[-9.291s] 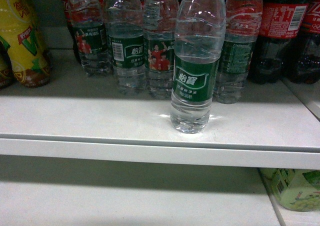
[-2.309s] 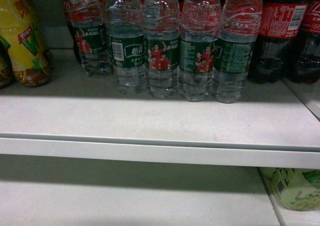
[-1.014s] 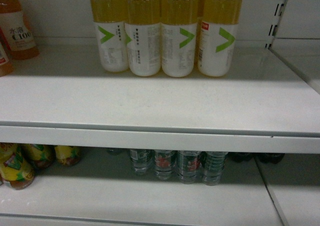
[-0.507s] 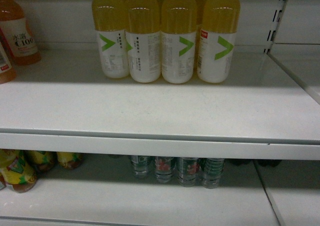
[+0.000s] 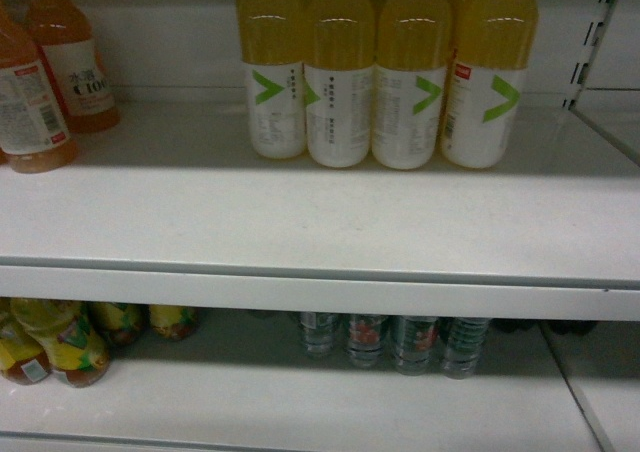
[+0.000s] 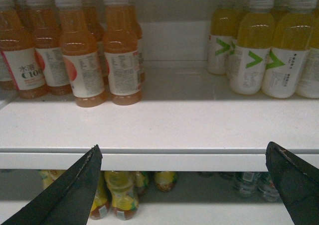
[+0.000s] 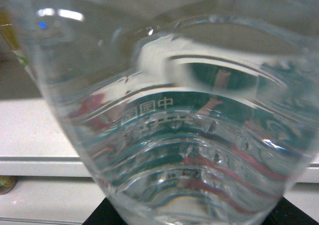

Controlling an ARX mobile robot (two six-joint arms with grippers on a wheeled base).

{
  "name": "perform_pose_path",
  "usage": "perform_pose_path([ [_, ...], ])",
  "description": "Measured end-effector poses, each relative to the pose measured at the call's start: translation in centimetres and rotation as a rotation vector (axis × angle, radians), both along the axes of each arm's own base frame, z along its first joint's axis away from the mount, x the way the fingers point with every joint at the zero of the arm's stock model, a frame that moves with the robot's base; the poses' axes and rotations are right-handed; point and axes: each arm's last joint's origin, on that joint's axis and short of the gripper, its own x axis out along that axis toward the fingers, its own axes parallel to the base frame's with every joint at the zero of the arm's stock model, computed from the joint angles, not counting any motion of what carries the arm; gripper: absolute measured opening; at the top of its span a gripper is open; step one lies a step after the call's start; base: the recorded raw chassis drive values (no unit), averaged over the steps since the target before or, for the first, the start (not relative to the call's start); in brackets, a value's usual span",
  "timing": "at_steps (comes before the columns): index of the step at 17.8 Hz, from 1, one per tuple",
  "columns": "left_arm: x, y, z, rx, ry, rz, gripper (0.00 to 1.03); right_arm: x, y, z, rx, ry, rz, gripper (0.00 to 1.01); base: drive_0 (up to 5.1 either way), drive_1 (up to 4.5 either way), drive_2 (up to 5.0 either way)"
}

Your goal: Move water from second to third shelf

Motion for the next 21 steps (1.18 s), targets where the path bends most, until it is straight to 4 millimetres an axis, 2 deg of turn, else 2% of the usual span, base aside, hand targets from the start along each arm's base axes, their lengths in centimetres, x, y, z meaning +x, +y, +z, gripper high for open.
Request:
perform_pose_path([
  [21, 0.00, 0.00, 0.00, 0.000, 0.000, 0.000, 0.98, 0.00, 0.01, 0.01, 0.001, -0.002, 0.003, 0.40, -5.0, 2.47, 2.5],
])
